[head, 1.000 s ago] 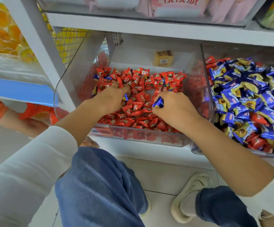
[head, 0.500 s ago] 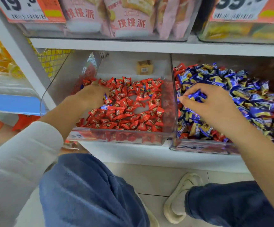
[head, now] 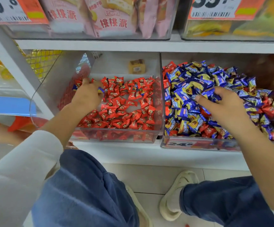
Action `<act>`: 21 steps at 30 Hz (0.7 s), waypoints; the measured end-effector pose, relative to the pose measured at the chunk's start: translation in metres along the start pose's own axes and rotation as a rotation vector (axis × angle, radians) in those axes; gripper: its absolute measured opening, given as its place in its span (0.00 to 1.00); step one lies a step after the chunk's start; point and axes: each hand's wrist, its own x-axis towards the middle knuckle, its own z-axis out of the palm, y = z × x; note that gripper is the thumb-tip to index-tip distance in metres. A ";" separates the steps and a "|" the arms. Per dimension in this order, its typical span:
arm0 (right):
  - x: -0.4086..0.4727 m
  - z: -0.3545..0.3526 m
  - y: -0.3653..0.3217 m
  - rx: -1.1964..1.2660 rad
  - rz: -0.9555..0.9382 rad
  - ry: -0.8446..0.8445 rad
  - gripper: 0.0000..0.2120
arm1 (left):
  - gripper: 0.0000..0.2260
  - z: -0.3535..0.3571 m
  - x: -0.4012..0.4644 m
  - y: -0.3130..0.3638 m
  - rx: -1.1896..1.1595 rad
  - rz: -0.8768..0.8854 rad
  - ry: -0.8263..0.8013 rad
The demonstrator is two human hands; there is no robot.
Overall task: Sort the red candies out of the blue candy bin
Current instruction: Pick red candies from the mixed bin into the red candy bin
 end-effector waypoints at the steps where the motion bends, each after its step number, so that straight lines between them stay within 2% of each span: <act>1: -0.001 0.000 -0.002 0.027 0.014 -0.009 0.27 | 0.13 -0.008 -0.005 0.012 -0.078 0.059 0.080; 4: -0.003 -0.001 -0.006 0.112 0.048 -0.017 0.27 | 0.09 -0.027 -0.034 0.071 -0.308 0.277 0.121; 6: 0.004 -0.003 0.000 0.210 0.071 -0.004 0.31 | 0.07 -0.030 -0.054 0.114 -0.401 0.442 0.061; 8: 0.014 -0.011 0.006 0.209 0.069 0.024 0.31 | 0.06 -0.022 -0.057 0.151 -0.457 0.544 -0.026; 10: 0.024 -0.024 0.010 0.219 0.057 0.046 0.27 | 0.06 -0.013 -0.050 0.183 -0.513 0.573 -0.089; 12: 0.034 -0.037 0.010 0.275 0.011 0.053 0.23 | 0.06 -0.007 -0.041 0.210 -0.572 0.565 -0.065; 14: 0.044 -0.045 0.014 0.244 -0.036 0.072 0.24 | 0.07 -0.003 -0.032 0.229 -0.599 0.567 -0.034; 16: 0.053 -0.053 0.027 0.095 -0.054 0.125 0.29 | 0.13 0.003 -0.023 0.238 -0.488 0.564 -0.054; 18: 0.050 -0.060 0.040 -0.048 -0.080 0.182 0.34 | 0.25 0.011 -0.017 0.239 -0.227 0.531 -0.077; 21: 0.025 -0.060 0.059 -0.207 -0.299 0.219 0.34 | 0.36 0.018 -0.031 0.236 0.020 0.551 -0.079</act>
